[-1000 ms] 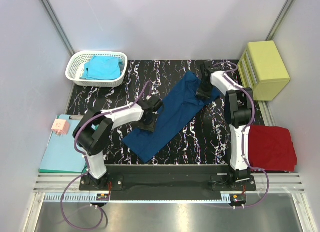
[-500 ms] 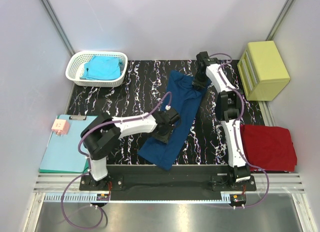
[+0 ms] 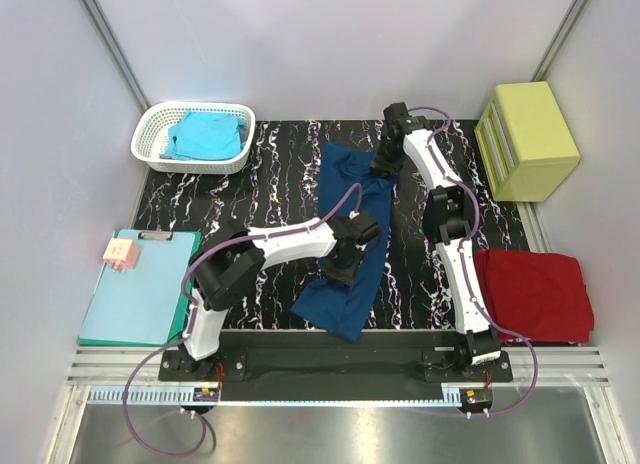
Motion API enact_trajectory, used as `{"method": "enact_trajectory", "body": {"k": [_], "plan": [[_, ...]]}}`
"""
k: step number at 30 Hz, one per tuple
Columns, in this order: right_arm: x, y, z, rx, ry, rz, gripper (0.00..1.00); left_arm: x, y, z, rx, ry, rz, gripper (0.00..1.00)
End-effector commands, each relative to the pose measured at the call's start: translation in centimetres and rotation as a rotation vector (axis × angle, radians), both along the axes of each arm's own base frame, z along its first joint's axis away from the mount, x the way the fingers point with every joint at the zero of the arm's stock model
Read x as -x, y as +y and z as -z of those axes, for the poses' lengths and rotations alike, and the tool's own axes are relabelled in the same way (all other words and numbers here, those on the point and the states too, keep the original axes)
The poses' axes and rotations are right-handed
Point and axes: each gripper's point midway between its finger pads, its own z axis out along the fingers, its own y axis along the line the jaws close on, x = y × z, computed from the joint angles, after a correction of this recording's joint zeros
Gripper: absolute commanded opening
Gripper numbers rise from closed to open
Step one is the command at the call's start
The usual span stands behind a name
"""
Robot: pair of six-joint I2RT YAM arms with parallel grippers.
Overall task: Fold and stack the t-shirts
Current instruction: Rotate the tshirt 90 degrees
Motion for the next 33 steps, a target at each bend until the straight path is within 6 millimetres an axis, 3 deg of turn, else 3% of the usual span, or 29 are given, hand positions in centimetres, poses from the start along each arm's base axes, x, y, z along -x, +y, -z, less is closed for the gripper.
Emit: {"method": "enact_trajectory", "body": {"k": [1, 3, 4, 5, 6, 7, 8, 10, 11, 14, 17, 21, 22, 26, 29, 33], "plan": [[0.6, 0.4, -0.2, 0.062, -0.006, -0.04, 0.33, 1.2, -2.0, 2.2, 0.032, 0.052, 0.011, 0.41], [0.0, -1.0, -3.8, 0.126, -0.086, -0.029, 0.33, -0.7, -0.9, 0.6, 0.005, -0.052, -0.012, 0.42], [-0.5, -2.5, -6.8, 0.187, -0.151, 0.01, 0.33, -1.5, -0.6, -0.4, 0.009, -0.092, -0.027, 0.43], [-0.7, -3.3, -8.6, 0.196, -0.183, 0.036, 0.35, -2.4, -0.4, -2.8, 0.048, -0.149, -0.042, 0.46], [-0.9, -3.7, -10.0, 0.193, -0.208, 0.056, 0.35, -4.0, 0.5, -4.0, 0.046, -0.201, -0.08, 0.48], [-0.8, -4.2, -12.9, 0.177, -0.253, 0.08, 0.36, -4.9, 1.0, -5.4, 0.065, -0.233, -0.103, 0.49], [-0.7, -4.4, -14.4, 0.171, -0.276, 0.095, 0.37, -6.6, 1.9, -7.9, 0.107, -0.283, -0.152, 0.51], [0.0, -4.5, -18.1, 0.154, -0.336, 0.099, 0.38, -8.2, 2.8, -10.3, 0.153, -0.323, -0.196, 0.53], [0.6, -4.6, -18.7, 0.149, -0.336, 0.096, 0.38, -9.7, 3.6, -12.4, 0.189, -0.36, -0.233, 0.54], [3.4, -4.0, -20.5, 0.126, -0.33, 0.051, 0.38, -12.8, 4.8, -15.0, 0.226, -0.423, -0.269, 0.61], [7.5, -2.7, -20.1, 0.121, -0.305, -0.011, 0.37, -16.1, 5.0, -14.8, 0.226, -0.435, -0.265, 0.63], [13.4, -0.2, -17.7, 0.067, -0.305, -0.091, 0.38, -20.3, 3.9, -12.3, 0.264, -0.358, -0.255, 0.62], [15.8, 0.2, -16.1, 0.08, -0.279, -0.113, 0.39, -21.0, 3.6, -11.7, 0.277, -0.341, -0.253, 0.61], [21.5, 1.6, -11.4, 0.125, -0.194, -0.215, 0.38, -24.3, 1.3, -9.0, 0.35, -0.267, -0.23, 0.57], [24.5, 2.0, -8.5, 0.142, -0.144, -0.257, 0.38, -25.8, 0.1, -8.1, 0.373, -0.268, -0.202, 0.57], [26.2, 2.4, -5.5, 0.144, -0.082, -0.284, 0.37, -27.4, -0.2, -6.5, 0.379, -0.263, -0.194, 0.57]]}}
